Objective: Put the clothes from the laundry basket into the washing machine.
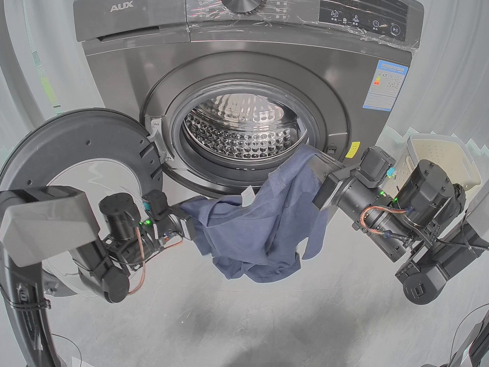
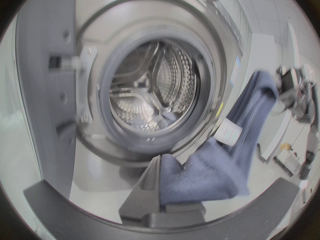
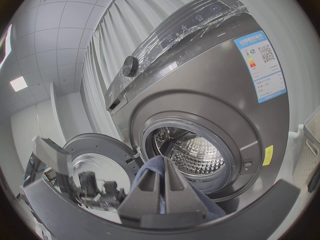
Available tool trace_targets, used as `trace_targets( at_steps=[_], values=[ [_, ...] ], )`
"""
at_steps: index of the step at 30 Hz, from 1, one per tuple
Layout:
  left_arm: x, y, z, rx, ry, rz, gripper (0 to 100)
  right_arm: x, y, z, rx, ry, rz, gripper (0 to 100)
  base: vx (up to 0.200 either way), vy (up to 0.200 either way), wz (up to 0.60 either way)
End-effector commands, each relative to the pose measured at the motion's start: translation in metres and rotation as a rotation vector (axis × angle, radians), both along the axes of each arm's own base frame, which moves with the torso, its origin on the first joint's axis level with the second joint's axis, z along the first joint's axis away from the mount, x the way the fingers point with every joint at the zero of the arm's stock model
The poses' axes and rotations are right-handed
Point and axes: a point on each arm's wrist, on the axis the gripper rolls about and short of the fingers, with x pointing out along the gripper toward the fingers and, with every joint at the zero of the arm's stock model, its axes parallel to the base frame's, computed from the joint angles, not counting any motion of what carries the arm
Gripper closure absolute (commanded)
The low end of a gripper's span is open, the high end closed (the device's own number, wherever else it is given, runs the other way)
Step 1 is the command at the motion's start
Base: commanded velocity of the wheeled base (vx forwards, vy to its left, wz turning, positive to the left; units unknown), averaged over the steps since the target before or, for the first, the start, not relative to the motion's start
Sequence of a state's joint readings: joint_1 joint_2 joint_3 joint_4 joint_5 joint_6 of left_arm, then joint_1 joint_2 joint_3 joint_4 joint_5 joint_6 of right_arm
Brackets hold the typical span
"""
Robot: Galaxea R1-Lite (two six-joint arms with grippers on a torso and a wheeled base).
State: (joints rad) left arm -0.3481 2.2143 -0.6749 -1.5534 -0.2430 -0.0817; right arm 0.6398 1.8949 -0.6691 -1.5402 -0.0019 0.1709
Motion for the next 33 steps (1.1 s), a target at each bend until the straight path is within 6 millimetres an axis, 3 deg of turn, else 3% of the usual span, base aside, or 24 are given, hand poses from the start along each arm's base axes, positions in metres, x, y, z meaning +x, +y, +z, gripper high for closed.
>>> trace_targets(
  at_steps=[1,11,18,24,28,33],
  values=[
    [-0.024,0.033,0.066,-0.081,-0.133,0.026,100,0.009,-0.007,-0.010,-0.021,0.028,-0.032,100,0.000,0.000,0.00],
    [-0.024,0.039,0.098,-0.122,-0.239,0.046,100,0.023,-0.024,-0.022,-0.048,0.060,-0.093,100,0.000,0.000,0.00],
    [-0.030,0.032,0.105,-0.129,-0.259,0.022,100,0.026,-0.033,-0.024,-0.059,0.062,-0.106,100,0.000,0.000,0.00],
    [-0.046,0.024,0.123,-0.156,-0.304,-0.011,100,0.024,-0.035,-0.017,-0.051,0.040,-0.106,100,0.000,0.000,0.00],
    [-0.058,0.024,0.139,-0.180,-0.350,-0.003,100,0.017,-0.038,-0.002,-0.038,-0.007,-0.101,100,0.000,0.000,0.00],
    [-0.059,0.027,0.143,-0.187,-0.361,0.027,100,0.009,-0.042,0.013,-0.018,-0.053,-0.095,100,0.000,0.000,0.00]
  ],
)
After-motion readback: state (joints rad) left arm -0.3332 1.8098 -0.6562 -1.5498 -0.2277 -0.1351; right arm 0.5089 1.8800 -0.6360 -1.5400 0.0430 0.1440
